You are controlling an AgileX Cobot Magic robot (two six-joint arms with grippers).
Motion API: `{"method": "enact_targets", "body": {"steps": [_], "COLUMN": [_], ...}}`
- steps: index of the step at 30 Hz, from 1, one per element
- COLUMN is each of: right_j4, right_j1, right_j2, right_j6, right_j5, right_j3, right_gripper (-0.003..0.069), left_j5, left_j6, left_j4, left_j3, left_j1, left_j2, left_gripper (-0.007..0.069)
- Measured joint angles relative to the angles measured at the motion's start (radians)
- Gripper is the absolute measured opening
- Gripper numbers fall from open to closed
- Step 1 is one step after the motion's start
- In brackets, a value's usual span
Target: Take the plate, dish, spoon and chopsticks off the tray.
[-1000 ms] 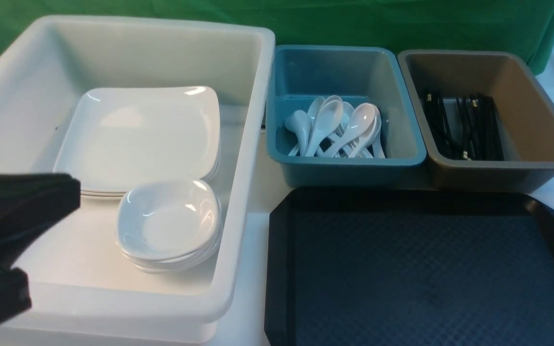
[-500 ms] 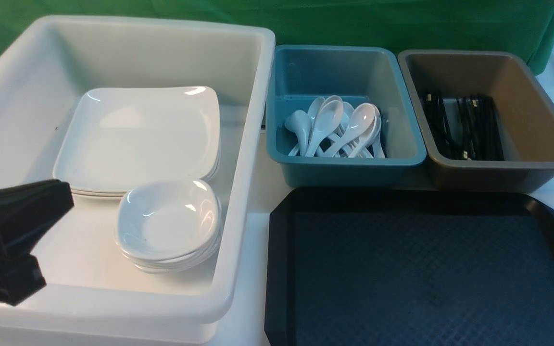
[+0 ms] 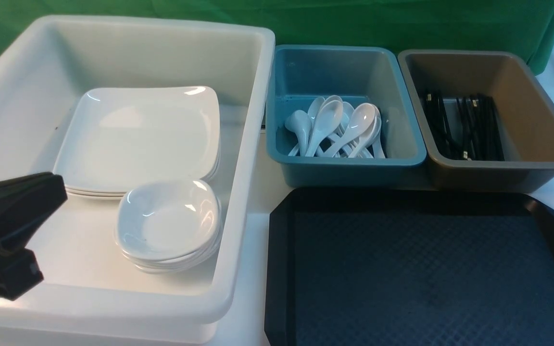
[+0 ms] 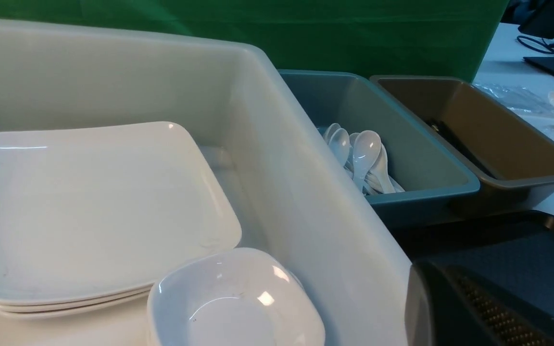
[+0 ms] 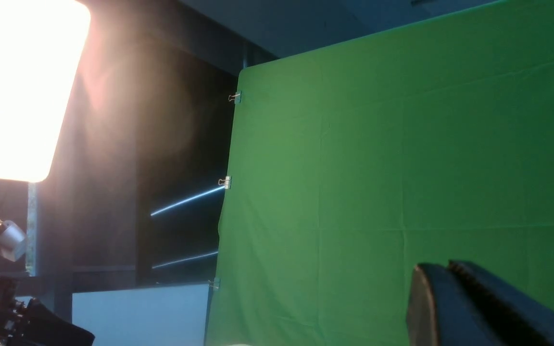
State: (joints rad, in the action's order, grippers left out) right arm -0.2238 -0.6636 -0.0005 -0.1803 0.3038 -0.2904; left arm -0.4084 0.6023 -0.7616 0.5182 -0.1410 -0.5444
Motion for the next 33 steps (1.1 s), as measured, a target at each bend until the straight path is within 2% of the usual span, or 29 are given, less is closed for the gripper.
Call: {"method": "enact_targets", "body": {"steps": [5, 8, 15, 17, 20, 21, 22, 23, 25, 28, 33], "right_j4": [0.0, 0.0, 0.0, 0.0, 0.0, 0.0, 0.0, 0.0, 0.0, 0.0, 0.0], "right_j1": [0.0, 0.0, 0.0, 0.0, 0.0, 0.0, 0.0, 0.0, 0.0, 0.0, 0.0], "right_j2": [0.0, 0.0, 0.0, 0.0, 0.0, 0.0, 0.0, 0.0, 0.0, 0.0, -0.001], "right_j6": [0.0, 0.0, 0.0, -0.001, -0.001, -0.001, -0.002, -0.003, -0.003, -0.003, -0.003], "right_j5": [0.0, 0.0, 0.0, -0.001, -0.001, -0.001, -0.001, -0.001, -0.001, -0.001, -0.003], "right_j3": [0.0, 0.0, 0.0, 0.0, 0.0, 0.0, 0.0, 0.0, 0.0, 0.0, 0.0], "right_gripper": [0.0078, 0.0085, 0.0095, 0.0099, 0.0107, 0.0107, 0.0112, 0.0115, 0.0122, 0.013, 0.014], "left_j5": [0.001, 0.002, 0.028, 0.052, 0.106, 0.106, 0.147, 0.163, 0.219, 0.284, 0.301], "left_j6": [0.002, 0.002, -0.017, -0.092, -0.354, -0.37, -0.47, -0.5, -0.524, -0.525, -0.525], "left_j4": [0.085, 0.176, 0.269, 0.338, 0.547, 0.561, 0.671, 0.694, 0.731, 0.724, 0.709], "left_j3": [0.0, 0.0, 0.0, -0.002, -0.042, -0.047, -0.103, -0.126, -0.211, -0.34, -0.487], "left_j1": [0.0, 0.0, -0.001, -0.001, -0.001, -0.001, -0.001, -0.001, 0.005, 0.052, 0.158], "left_j2": [0.0, 0.0, 0.002, 0.018, 0.094, 0.094, 0.152, 0.18, 0.253, 0.364, 0.491], "left_gripper": [0.0002, 0.0002, 0.0002, 0.0002, 0.0002, 0.0002, 0.0002, 0.0002, 0.0003, 0.0002, 0.0002]}}
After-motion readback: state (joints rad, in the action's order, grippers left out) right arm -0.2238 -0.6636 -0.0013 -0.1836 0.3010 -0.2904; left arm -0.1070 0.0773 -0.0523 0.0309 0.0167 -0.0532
